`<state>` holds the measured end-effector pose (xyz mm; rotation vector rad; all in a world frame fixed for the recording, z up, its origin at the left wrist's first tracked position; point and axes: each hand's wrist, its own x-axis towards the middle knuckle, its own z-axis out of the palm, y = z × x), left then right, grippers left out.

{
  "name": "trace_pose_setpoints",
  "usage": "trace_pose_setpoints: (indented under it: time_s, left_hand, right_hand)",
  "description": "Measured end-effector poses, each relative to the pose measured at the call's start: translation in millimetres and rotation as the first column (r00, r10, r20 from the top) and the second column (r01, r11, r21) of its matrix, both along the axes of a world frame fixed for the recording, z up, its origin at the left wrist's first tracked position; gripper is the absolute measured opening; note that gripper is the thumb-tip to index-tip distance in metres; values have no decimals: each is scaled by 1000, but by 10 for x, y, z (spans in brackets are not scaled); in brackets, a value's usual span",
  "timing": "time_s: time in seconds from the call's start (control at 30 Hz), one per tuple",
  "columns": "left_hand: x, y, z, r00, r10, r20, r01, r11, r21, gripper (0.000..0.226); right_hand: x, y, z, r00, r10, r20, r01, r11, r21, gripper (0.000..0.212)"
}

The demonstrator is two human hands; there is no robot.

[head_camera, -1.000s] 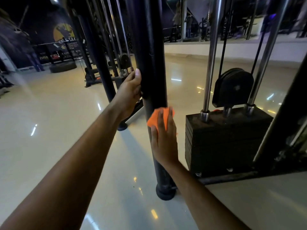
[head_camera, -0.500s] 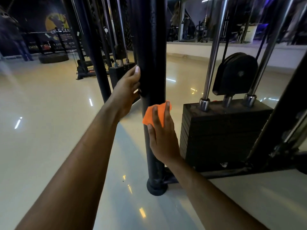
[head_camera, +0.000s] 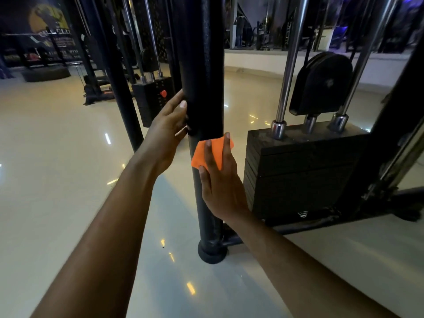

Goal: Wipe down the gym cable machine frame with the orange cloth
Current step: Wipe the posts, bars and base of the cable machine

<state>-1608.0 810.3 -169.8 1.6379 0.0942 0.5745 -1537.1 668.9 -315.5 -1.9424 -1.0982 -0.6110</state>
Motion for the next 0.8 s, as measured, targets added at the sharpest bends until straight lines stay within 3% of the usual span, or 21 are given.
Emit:
trace_pose_setpoints:
  time_s: [0.2, 0.43, 0.63, 0.8]
  left_hand:
    - [-67, 40, -197, 999, -39, -17, 37, 994, -105, 48]
    - [-70, 39, -247, 999, -31, -13, 29, 994, -108, 49]
    - [-82, 67, -221, 999, -36, -13, 34, 995, -89, 48]
    - [-82, 51, -212, 999, -38, -12, 37, 997, -71, 47]
  right_hand:
    - [8, 110, 581, 998, -52, 41, 47, 992, 115, 67]
    - [-34, 52, -225, 999, -45, -19, 45, 999, -11, 69]
    - [7, 273, 603, 996, -92, 9, 89, 977, 193, 69]
    - [-32, 173, -159, 996, -81, -27, 81, 997, 15, 71]
